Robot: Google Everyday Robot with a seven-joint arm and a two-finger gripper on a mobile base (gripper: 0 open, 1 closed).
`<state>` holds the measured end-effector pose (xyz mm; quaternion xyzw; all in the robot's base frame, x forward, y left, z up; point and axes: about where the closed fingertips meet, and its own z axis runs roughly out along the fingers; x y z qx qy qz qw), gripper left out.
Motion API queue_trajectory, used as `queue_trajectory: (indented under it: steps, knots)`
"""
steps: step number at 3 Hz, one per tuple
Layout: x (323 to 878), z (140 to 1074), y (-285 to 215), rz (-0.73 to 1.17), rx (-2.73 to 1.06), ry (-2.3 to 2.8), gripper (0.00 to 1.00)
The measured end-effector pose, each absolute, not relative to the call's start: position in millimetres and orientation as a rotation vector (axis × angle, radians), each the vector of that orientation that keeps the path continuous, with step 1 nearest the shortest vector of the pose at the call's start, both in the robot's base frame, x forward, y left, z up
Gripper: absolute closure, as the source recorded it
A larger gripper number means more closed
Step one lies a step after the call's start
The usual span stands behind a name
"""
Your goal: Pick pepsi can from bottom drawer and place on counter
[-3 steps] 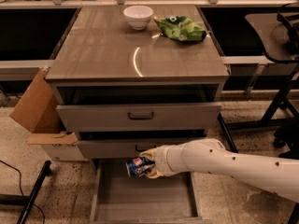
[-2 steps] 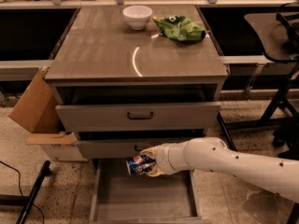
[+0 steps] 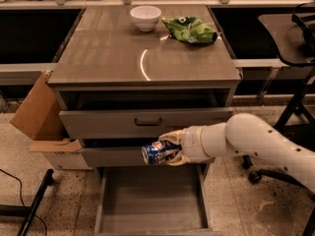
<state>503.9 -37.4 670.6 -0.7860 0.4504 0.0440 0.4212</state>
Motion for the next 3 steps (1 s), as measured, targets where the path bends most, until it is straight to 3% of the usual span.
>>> queue_trajectory:
  steps: [3]
  knots:
    - [516.9, 750.5, -61.4, 0.071, -1.909, 1.083, 1.00]
